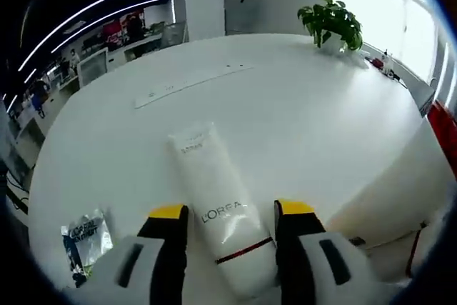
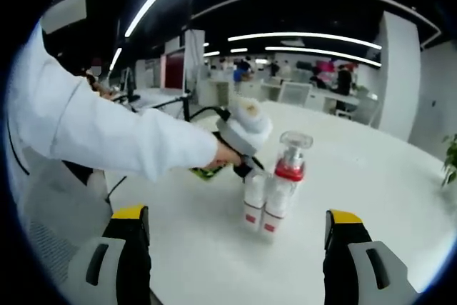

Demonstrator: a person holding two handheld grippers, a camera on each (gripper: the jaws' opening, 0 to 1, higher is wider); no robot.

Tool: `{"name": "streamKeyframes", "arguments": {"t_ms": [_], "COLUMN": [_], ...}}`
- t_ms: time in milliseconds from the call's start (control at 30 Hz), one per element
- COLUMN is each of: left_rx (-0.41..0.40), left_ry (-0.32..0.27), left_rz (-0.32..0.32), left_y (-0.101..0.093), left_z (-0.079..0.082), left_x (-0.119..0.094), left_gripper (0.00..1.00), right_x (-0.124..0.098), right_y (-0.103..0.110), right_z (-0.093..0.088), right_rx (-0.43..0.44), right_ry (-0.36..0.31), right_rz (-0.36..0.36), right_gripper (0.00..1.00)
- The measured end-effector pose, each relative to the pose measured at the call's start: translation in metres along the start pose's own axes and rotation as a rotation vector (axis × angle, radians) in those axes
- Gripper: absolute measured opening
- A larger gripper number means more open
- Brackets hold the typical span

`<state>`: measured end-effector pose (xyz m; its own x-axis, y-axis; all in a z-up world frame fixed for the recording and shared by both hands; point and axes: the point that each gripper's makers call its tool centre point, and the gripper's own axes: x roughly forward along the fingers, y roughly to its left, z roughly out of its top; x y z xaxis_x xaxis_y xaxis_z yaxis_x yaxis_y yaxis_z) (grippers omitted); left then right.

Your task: Arrange the skincare products in the storage area until every visible bottle or jar stands upright without overlapping.

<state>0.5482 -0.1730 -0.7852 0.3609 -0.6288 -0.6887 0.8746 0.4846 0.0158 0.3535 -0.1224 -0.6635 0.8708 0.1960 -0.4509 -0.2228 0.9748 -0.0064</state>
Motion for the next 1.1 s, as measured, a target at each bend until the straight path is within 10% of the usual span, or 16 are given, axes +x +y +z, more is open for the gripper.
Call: {"name": "streamKeyframes", "arguments": {"t_ms": [1100], "left_rx": [0.066], "left_ry": [-0.069], "left_rz": [-0.099], "left_y": [0.007], "left_z": [0.006], "left_x": [0.006], "left_gripper": [0.31], "right_x": [0.001], "right_y": [-0.006], "right_z": [-0.011], "right_rx": [-0.005], "right_ry": [0.049], "right_rz": [-0.026], "right_gripper": [1.00]}}
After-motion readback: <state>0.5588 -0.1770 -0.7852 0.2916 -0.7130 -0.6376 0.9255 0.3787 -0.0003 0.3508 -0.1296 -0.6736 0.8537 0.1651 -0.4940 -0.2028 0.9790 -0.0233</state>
